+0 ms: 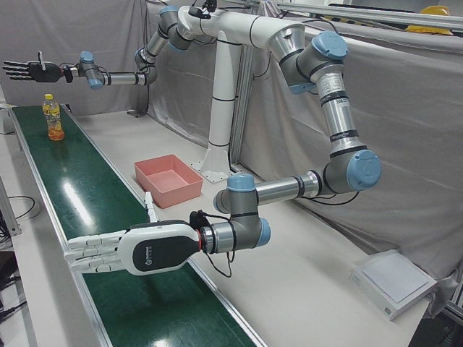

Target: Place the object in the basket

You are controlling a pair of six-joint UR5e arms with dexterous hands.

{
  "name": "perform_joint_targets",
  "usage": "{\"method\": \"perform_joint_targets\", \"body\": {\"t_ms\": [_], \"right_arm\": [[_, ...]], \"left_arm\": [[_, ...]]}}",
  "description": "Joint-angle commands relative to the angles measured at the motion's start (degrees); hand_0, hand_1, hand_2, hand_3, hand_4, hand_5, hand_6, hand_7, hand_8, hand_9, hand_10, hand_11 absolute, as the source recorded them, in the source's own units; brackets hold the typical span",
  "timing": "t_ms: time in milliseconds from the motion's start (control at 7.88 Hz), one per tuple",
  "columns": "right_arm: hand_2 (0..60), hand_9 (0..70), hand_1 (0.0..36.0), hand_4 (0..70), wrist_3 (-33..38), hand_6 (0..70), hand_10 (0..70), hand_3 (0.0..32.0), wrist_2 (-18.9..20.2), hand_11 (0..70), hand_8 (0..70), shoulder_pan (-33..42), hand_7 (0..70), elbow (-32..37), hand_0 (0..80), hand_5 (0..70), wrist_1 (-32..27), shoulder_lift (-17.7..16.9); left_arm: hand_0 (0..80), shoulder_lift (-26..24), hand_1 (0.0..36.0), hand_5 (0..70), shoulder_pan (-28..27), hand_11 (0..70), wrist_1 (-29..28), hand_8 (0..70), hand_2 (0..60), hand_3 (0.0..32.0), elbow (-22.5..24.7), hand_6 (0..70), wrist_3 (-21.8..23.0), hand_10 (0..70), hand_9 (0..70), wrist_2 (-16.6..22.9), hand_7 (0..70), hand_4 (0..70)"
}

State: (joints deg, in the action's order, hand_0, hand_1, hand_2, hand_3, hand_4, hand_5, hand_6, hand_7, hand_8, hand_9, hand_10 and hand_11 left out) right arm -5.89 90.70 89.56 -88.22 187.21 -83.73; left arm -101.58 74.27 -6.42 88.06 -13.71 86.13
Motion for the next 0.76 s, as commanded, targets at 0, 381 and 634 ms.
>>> {"method": "perform_joint_targets", "body": {"t_ms": [0,381,634], "right_arm": [[0.0,0.0,0.0,0.0,0.0,0.0,0.0,0.0,0.0,0.0,0.0,0.0,0.0,0.1,0.0,0.0,0.0,0.0],[0.0,0.0,0.0,0.0,0.0,0.0,0.0,0.0,0.0,0.0,0.0,0.0,0.0,0.0,0.0,0.0,0.0,0.1],[0.0,0.0,0.0,0.0,0.0,0.0,0.0,0.0,0.0,0.0,0.0,0.0,0.0,-0.1,0.0,0.0,0.0,0.1]], "left_arm": [[46.4,0.0,10.0,4.7,0.0,9.6,0.0,0.0,0.0,0.0,0.4,0.0,0.3,5.6,0.0,0.0,0.0,0.0],[46.5,0.0,10.1,5.1,0.1,9.3,1.0,0.0,0.0,0.0,2.9,0.0,0.3,5.4,0.0,0.1,0.0,0.0],[46.7,0.0,10.2,5.3,0.1,9.0,1.5,0.0,0.0,0.0,3.1,0.0,0.1,5.2,0.0,0.1,0.0,0.0]]}}
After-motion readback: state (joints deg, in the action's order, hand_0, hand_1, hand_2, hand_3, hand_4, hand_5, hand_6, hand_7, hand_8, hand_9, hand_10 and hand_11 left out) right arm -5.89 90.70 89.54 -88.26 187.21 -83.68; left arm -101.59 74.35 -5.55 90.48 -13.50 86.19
